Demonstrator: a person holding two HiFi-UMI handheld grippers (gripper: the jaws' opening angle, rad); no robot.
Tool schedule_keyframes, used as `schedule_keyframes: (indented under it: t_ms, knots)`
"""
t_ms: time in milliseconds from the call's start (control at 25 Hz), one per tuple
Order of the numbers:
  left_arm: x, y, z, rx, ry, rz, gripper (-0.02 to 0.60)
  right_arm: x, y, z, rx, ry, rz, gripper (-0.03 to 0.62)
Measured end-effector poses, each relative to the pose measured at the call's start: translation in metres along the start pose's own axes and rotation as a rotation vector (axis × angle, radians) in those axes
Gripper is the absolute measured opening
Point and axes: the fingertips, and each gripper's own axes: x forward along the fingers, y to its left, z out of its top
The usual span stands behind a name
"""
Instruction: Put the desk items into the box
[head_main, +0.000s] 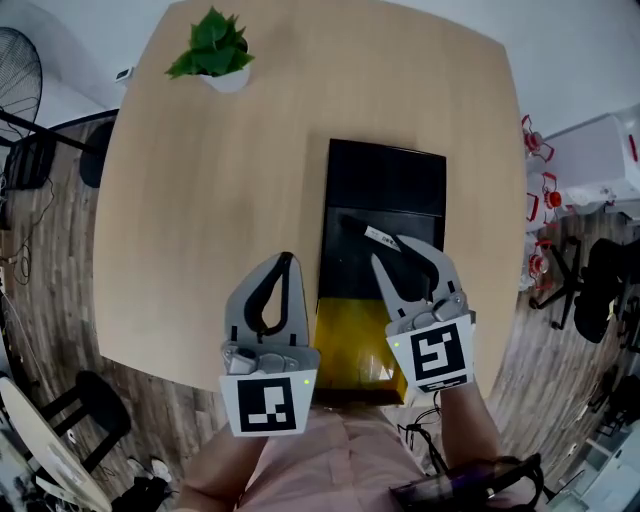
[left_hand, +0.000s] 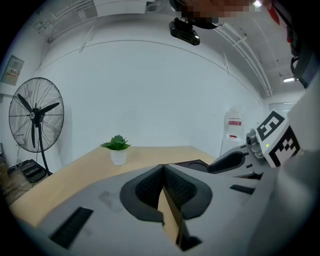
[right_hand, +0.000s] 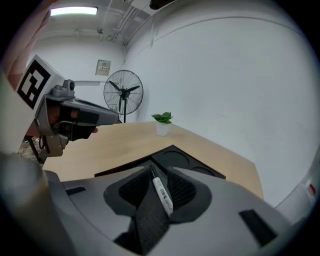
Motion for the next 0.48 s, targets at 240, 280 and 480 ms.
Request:
schedule_keyframes:
  t_ms: [240, 280, 480]
  knots:
    - [0.019, 0.013, -0.013, -0.027, 0.031, 0.007, 0.011, 0.024, -0.002, -0.020, -0.034, 0.090, 0.041, 0.115]
    - [0.021, 0.014, -0.015, -0.030, 0.036, 0.006, 0.011, 0.027, -0.002, -0.024, -0.031, 0.111, 0.050, 0.115]
    - [0.031, 0.018, -0.024, -0.052, 0.061, 0.002, 0.011, 0.037, 0.000, -0.036, -0.039, 0.187, 0.091, 0.112]
